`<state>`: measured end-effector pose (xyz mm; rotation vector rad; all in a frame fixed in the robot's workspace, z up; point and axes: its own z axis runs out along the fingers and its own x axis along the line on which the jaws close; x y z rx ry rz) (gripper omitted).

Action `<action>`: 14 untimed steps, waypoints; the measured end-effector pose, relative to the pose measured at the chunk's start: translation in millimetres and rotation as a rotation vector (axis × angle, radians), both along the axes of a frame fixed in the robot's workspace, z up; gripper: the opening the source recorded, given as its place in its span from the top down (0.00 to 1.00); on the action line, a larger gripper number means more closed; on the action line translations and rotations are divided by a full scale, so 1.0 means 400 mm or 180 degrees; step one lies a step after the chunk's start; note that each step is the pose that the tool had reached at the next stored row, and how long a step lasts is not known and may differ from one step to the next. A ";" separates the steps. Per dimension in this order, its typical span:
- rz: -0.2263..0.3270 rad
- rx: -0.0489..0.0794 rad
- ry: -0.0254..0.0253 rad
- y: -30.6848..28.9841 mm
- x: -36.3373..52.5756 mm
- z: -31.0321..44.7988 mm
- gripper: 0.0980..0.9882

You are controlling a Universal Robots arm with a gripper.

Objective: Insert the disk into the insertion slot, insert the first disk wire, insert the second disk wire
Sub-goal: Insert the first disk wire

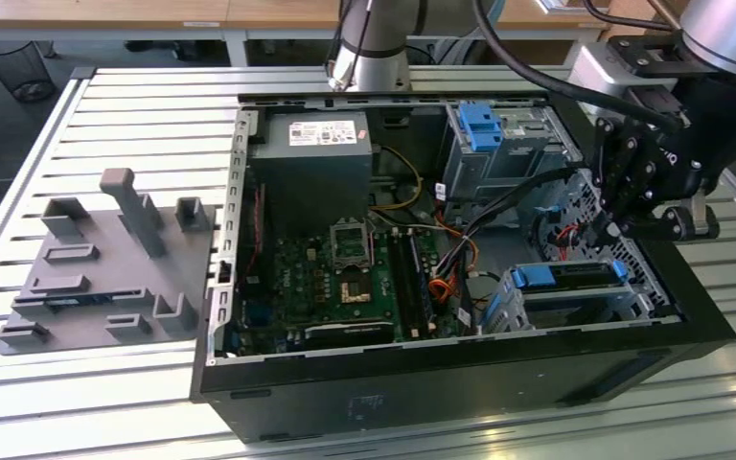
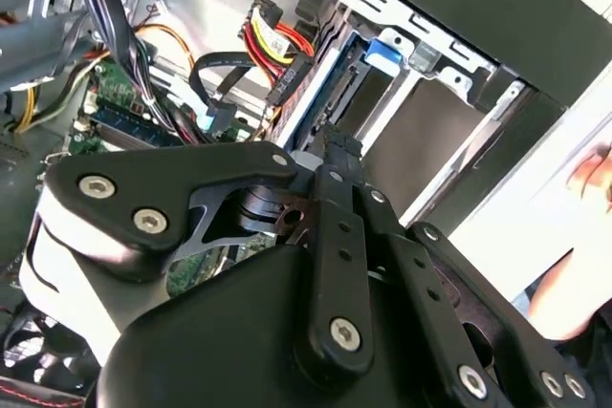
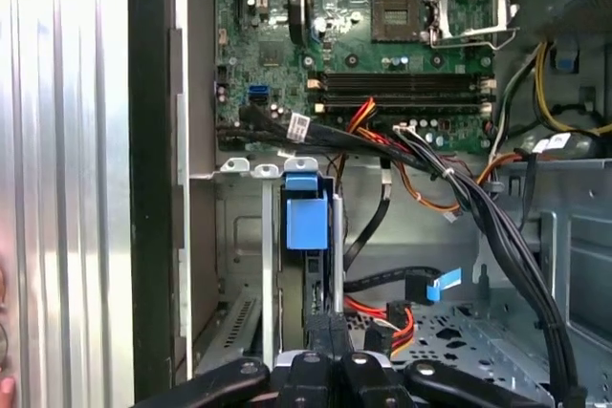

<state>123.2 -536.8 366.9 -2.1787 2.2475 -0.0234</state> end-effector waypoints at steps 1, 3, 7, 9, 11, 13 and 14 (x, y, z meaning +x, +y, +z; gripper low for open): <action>-0.0036 0.0001 0.0000 0.000 0.000 -0.001 0.99; -0.0117 0.0000 0.0000 0.001 0.000 -0.001 0.99; -0.0296 0.0000 0.0000 0.002 0.000 -0.003 0.99; -0.0385 0.0000 0.0000 0.002 0.000 -0.004 0.99; -0.0467 0.0000 0.0000 0.002 0.000 -0.006 0.99; -0.0550 0.0000 0.0000 0.003 0.000 -0.007 0.99; -0.0584 0.0000 0.0000 0.003 0.000 -0.008 0.99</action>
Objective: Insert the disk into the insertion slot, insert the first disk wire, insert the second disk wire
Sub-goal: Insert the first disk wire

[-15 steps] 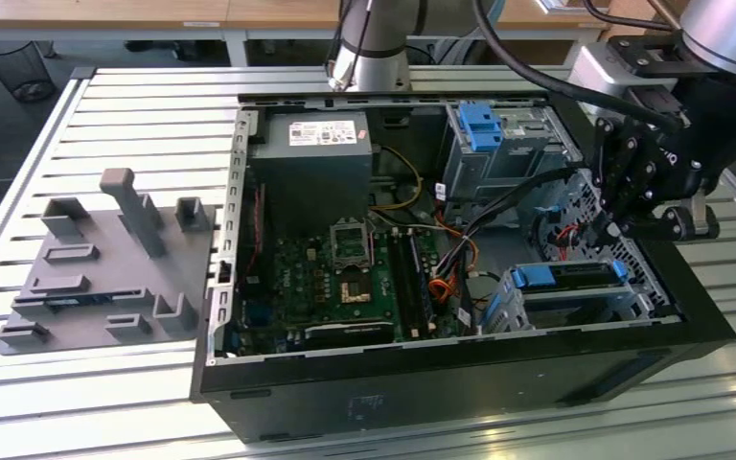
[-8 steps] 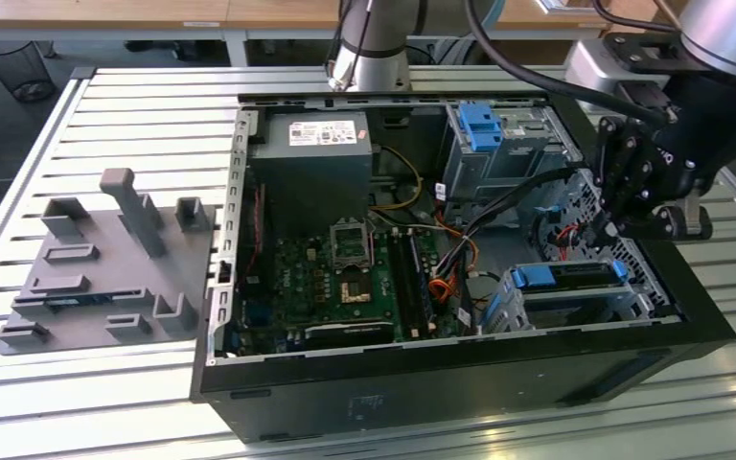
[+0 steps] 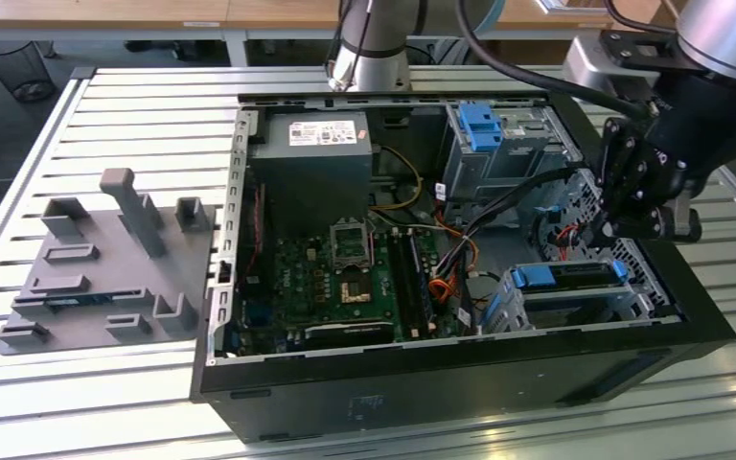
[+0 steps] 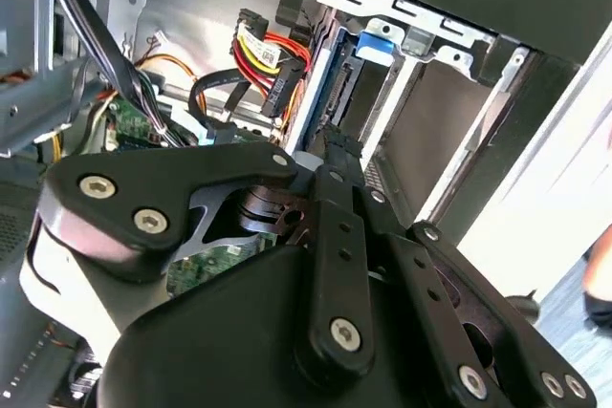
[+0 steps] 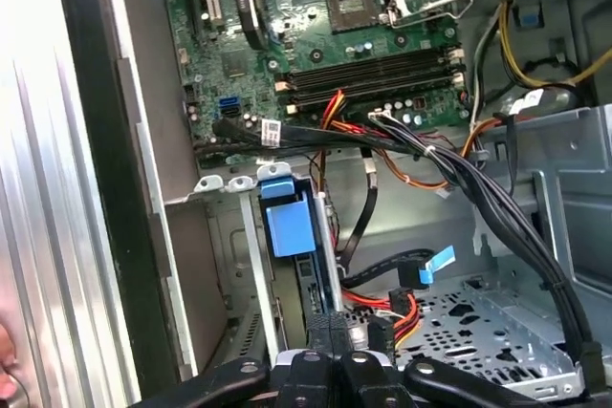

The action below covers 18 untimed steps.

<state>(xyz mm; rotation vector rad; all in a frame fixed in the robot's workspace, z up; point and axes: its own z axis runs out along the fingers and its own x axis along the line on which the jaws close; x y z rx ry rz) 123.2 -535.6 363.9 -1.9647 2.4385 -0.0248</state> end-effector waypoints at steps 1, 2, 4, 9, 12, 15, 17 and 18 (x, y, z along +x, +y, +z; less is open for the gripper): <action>-0.0024 -0.0001 0.0000 0.001 0.000 0.000 0.99; -0.0035 -0.0001 0.0000 0.005 0.000 -0.001 0.99; -0.0036 0.0000 0.0000 0.018 0.004 -0.002 0.99; -0.0085 0.0001 0.0001 0.039 0.012 -0.007 0.99; -0.0206 0.0000 0.0001 0.040 0.013 -0.011 0.92; -0.0276 -0.0001 0.0001 0.043 0.014 -0.013 0.85; -0.0291 -0.0001 0.0001 0.049 0.016 -0.013 0.85; -0.0295 -0.0001 0.0001 0.052 0.017 -0.014 0.85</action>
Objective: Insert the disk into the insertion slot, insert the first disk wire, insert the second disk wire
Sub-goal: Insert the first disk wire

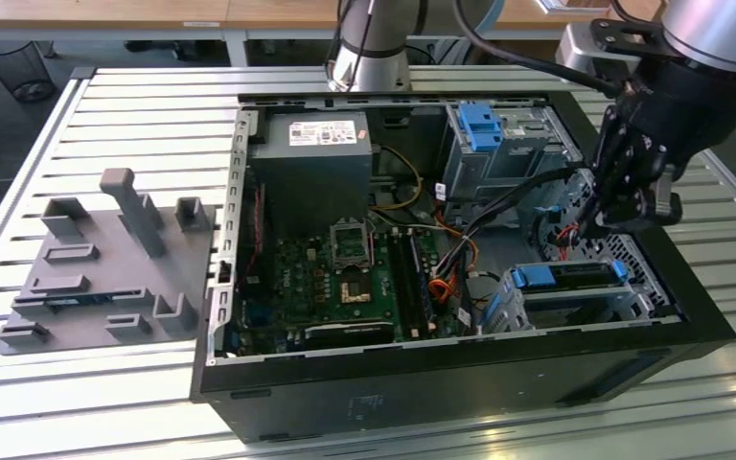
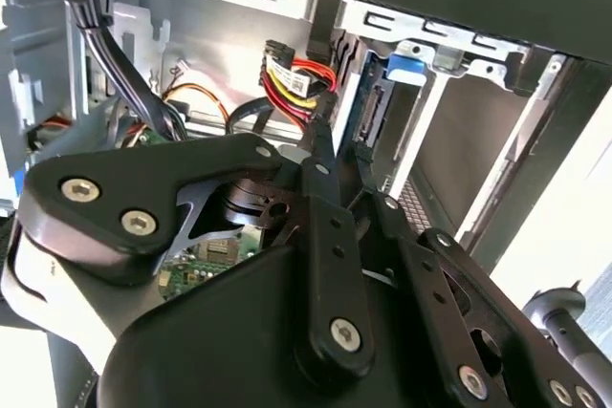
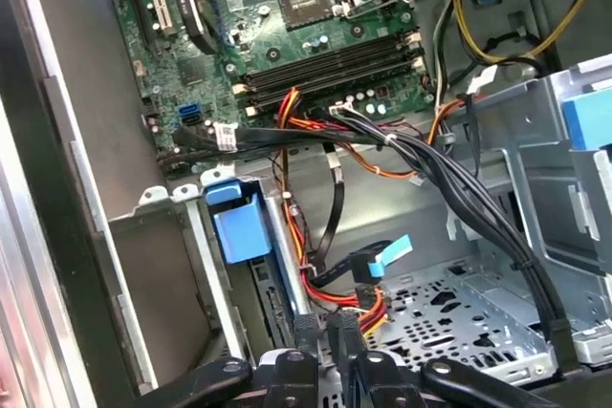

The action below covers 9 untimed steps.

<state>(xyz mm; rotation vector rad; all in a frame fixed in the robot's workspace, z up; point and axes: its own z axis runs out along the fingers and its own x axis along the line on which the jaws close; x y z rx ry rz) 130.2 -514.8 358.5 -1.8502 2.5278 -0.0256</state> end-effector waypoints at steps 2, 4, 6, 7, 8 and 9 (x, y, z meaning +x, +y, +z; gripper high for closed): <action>-0.0007 0.0001 0.0000 0.007 0.004 -0.001 0.85; -0.0008 0.0001 0.0000 0.013 0.009 -0.003 0.85; -0.0006 -0.0008 0.0000 0.014 0.012 -0.007 0.85; -0.0004 -0.0024 0.0000 0.014 0.012 -0.009 0.85; -0.0001 -0.0040 0.0000 0.014 0.013 -0.010 0.85; 0.0006 -0.0055 0.0000 0.014 0.013 -0.012 0.85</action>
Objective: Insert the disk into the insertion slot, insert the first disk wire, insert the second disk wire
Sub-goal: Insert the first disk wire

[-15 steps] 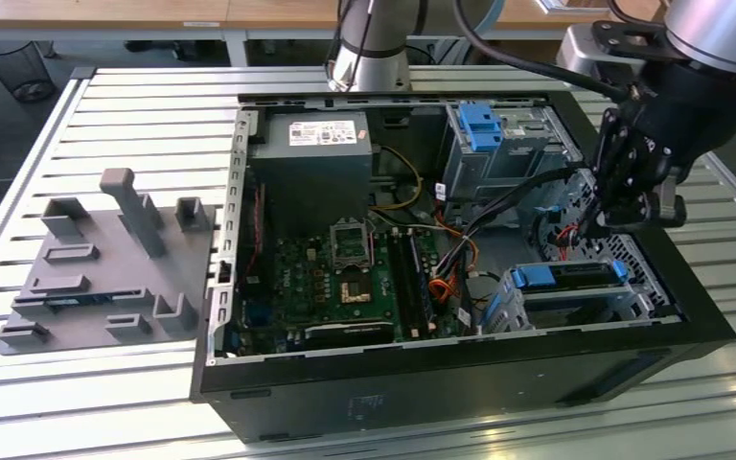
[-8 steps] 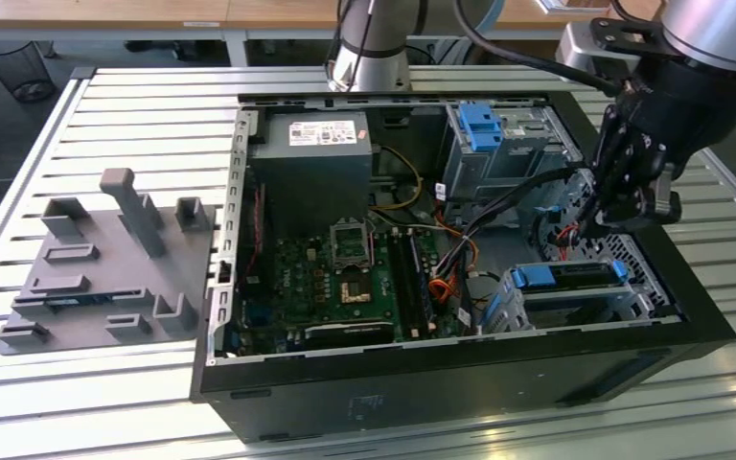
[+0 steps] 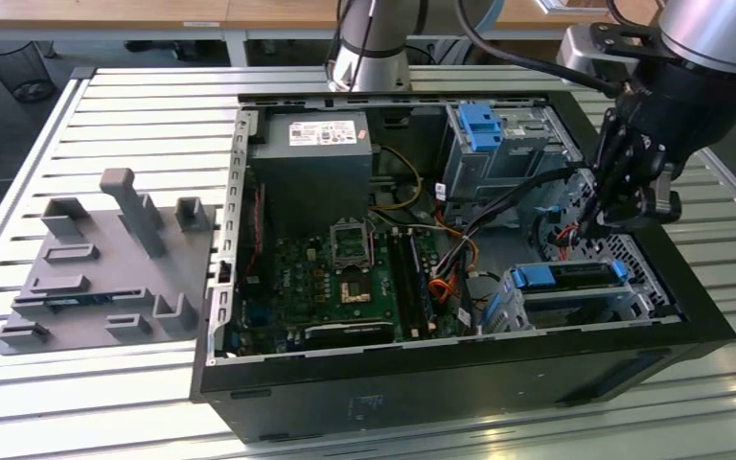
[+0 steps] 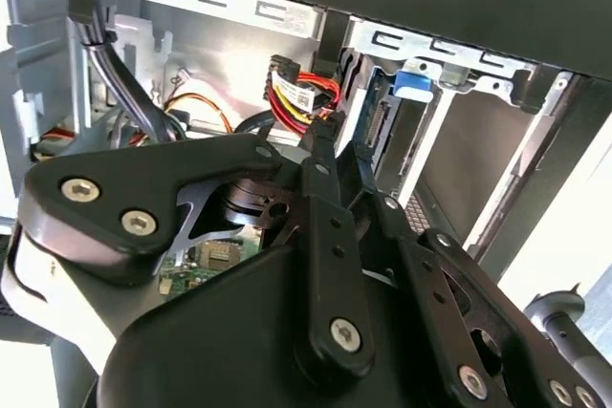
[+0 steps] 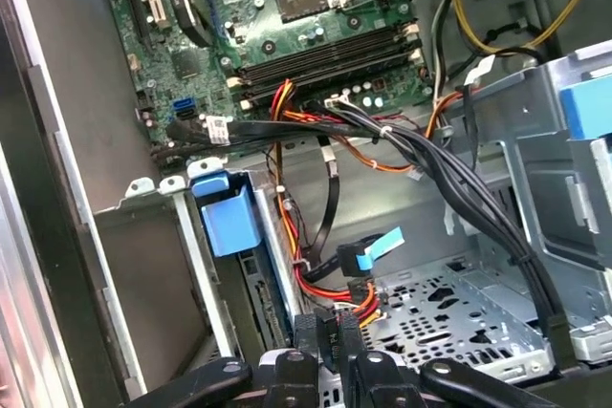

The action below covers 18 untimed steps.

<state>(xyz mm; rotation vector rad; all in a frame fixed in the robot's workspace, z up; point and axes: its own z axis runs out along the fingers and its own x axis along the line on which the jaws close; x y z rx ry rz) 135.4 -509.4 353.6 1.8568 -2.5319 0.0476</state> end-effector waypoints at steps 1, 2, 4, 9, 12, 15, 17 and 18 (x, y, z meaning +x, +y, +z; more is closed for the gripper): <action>0.0009 -0.0012 0.0000 0.000 0.000 -0.002 0.85; 0.0014 -0.0018 0.0000 0.001 0.000 -0.003 0.85; 0.0018 -0.0022 -0.0001 0.001 0.000 -0.006 0.85; 0.0082 -0.0036 -0.0001 0.001 0.000 -0.009 0.85; 0.0089 -0.0035 -0.0002 0.006 0.001 -0.009 0.83; 0.0091 -0.0035 -0.0002 0.013 0.002 -0.009 0.76; 0.0091 -0.0035 -0.0002 0.016 0.003 -0.008 0.76; 0.0091 -0.0036 -0.0002 0.018 0.003 -0.006 0.76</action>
